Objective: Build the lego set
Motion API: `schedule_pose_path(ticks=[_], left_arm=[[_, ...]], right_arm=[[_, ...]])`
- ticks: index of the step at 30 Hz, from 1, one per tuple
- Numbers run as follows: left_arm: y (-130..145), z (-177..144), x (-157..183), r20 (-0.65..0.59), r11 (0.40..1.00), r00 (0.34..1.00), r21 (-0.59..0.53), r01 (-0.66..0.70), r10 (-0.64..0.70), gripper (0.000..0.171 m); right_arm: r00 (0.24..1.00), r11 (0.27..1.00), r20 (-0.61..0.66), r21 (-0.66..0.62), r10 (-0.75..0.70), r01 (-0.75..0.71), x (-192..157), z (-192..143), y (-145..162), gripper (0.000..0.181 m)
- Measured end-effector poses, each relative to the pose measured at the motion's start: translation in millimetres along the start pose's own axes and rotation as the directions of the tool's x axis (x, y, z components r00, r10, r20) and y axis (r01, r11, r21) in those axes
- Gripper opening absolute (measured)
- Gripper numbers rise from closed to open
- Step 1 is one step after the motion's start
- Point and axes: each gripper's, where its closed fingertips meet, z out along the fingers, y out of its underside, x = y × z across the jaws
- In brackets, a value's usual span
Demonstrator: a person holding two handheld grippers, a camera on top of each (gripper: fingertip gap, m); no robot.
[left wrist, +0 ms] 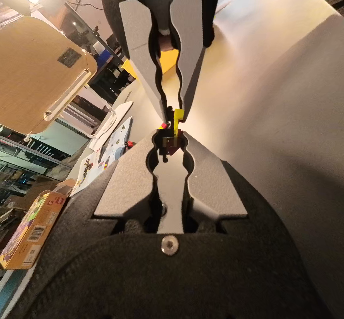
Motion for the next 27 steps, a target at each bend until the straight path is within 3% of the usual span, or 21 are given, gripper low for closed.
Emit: schedule_pose_path(ticks=[12, 20, 24, 27], left_arm=[[0, 0, -6, 0.045, 1.000, 0.999, 0.000, -0.029, 0.029, 0.019], [7, -3, -17, 0.122, 0.996, 0.990, -0.058, -0.070, 0.076, 0.019], [21, -6, -16, 0.161, 0.963, 0.961, -0.184, -0.196, 0.226, 0.020], [32, -10, -15, 0.170, 0.923, 0.931, -0.275, -0.269, 0.322, 0.020]], right_arm=[[0.998, 0.999, -0.024, -0.009, -0.051, 0.050, 5, 1, -1, 0.012], [0.999, 0.999, -0.025, -0.039, -0.023, 0.022, 5, 2, 12, 0.042], [0.982, 0.981, -0.036, 0.053, 0.188, -0.186, 19, -1, 24, 0.042], [0.912, 0.909, -0.048, 0.116, 0.407, -0.399, 38, 14, 36, 0.029]])
